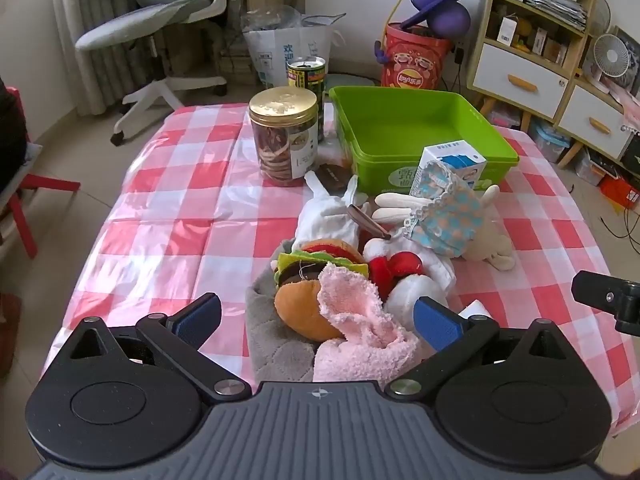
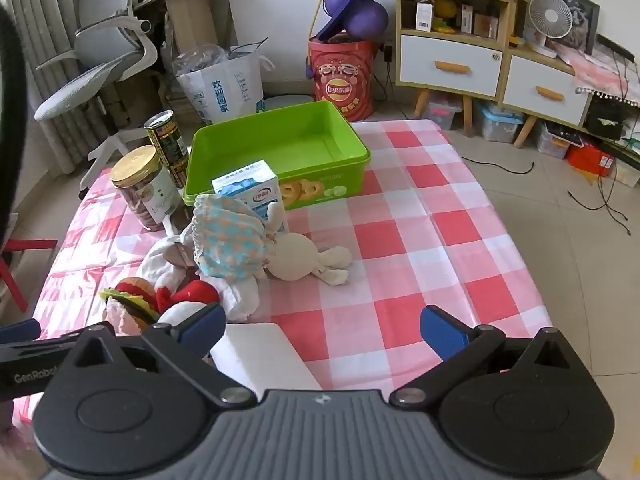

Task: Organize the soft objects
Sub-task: 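Move both grippers toward the pile of soft toys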

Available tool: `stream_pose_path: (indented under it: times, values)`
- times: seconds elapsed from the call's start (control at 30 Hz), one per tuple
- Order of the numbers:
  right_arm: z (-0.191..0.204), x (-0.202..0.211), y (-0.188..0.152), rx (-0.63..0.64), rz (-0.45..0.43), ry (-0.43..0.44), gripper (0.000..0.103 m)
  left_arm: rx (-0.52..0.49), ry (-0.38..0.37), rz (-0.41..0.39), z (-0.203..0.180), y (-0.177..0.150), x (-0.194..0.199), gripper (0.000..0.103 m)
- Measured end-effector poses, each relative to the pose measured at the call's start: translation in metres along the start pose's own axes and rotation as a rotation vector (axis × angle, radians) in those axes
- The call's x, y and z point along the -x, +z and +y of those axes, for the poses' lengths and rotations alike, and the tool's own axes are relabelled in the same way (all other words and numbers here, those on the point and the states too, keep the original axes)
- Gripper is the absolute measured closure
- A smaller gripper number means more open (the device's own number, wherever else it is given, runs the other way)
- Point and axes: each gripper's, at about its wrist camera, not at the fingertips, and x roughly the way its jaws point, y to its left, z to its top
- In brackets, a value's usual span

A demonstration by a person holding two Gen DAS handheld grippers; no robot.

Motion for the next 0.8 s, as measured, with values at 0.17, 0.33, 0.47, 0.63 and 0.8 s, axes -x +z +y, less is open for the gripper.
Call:
stream_pose_path:
  times: [0.17, 0.33, 0.47, 0.63, 0.8]
  values:
    - [0.0004, 0.0000, -0.0001, 0.005, 0.003, -0.002, 0.017, -0.003, 0.002, -0.002, 0.0008, 0.0005, -0.0002, 0.005]
    - [0.0009, -0.0001, -0.0003, 0.005, 0.003, -0.001, 0.017, -0.002, 0.003, -0.005, -0.0009, 0.0031, 0.0036, 0.005]
    - [0.0026, -0.0001, -0.0010, 0.008, 0.006, 0.001, 0.017, -0.001, 0.004, -0.006, -0.0018, 0.0032, 0.0058, 0.005]
    - [0.0041, -0.0003, -0.0013, 0.009, 0.008, 0.004, 0.017, -0.004, 0.004, -0.012, -0.0007, 0.0024, 0.0032, 0.005]
    - [0.0038, -0.0014, -0.0009, 0.005, 0.012, 0.011, 0.017, -0.005, 0.005, -0.019, -0.0004, 0.0023, 0.0036, 0.005]
